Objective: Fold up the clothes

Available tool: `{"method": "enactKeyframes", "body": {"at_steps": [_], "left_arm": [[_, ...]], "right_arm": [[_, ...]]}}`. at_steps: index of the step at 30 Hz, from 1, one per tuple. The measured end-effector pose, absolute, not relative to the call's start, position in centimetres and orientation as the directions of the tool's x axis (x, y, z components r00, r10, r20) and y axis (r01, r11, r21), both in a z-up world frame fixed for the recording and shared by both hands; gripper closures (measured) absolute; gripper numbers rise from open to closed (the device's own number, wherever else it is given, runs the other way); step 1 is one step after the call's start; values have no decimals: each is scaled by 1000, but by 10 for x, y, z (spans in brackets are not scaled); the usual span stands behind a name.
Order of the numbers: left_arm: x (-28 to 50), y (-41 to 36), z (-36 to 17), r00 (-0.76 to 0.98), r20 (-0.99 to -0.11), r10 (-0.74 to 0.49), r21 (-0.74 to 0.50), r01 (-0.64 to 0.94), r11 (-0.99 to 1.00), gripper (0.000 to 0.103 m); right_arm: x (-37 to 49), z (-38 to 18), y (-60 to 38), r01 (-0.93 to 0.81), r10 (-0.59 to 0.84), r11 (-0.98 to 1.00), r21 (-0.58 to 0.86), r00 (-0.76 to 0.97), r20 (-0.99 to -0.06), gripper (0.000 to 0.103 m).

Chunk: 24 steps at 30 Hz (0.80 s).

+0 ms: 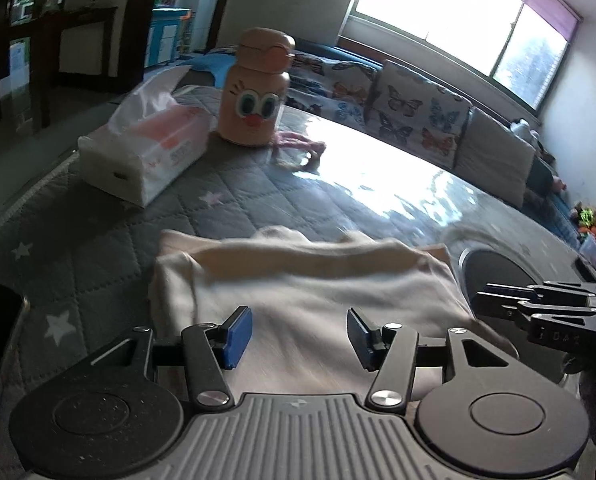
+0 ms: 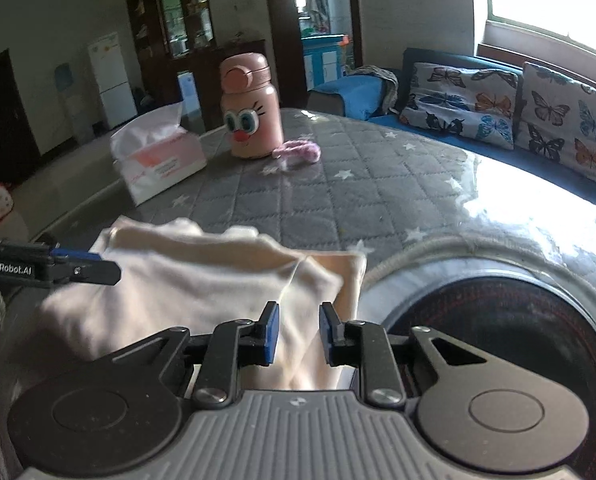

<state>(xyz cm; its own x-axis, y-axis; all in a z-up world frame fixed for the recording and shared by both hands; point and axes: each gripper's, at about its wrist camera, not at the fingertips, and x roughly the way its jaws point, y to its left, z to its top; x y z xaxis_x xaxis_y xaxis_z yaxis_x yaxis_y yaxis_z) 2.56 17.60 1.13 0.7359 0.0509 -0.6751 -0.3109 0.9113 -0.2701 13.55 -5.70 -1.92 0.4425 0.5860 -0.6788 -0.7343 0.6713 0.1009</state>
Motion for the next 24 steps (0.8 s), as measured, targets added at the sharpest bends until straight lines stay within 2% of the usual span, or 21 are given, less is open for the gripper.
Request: {"method": "enactKeyframes", "body": {"at_steps": [6, 11, 13, 19, 22, 24], "left_arm": [[14, 162, 8, 732, -679, 52, -247, -295, 923, 38], [2, 158, 7, 733, -676, 73, -223, -298, 928, 24], [-2, 156, 7, 734, -675, 79, -217, -300, 929, 18], [-16, 149, 5, 735, -670, 108, -175, -297, 939, 11], [-20, 148, 4, 737, -667, 110, -169, -293, 941, 6], [-22, 148, 2, 738, -665, 111, -170, -294, 941, 4]], "right_arm": [[122, -36, -66, -717, 531, 696, 36, 480, -699, 76], [117, -27, -76, -694, 550, 717, 64, 507, -664, 62], [114, -22, -76, -699, 569, 711, 73, 511, -644, 46], [109, -33, -66, -691, 541, 721, 43, 523, -659, 46], [110, -37, -73, -666, 527, 744, 53, 536, -660, 38], [109, -37, -78, -659, 526, 750, 61, 537, -660, 38]]}}
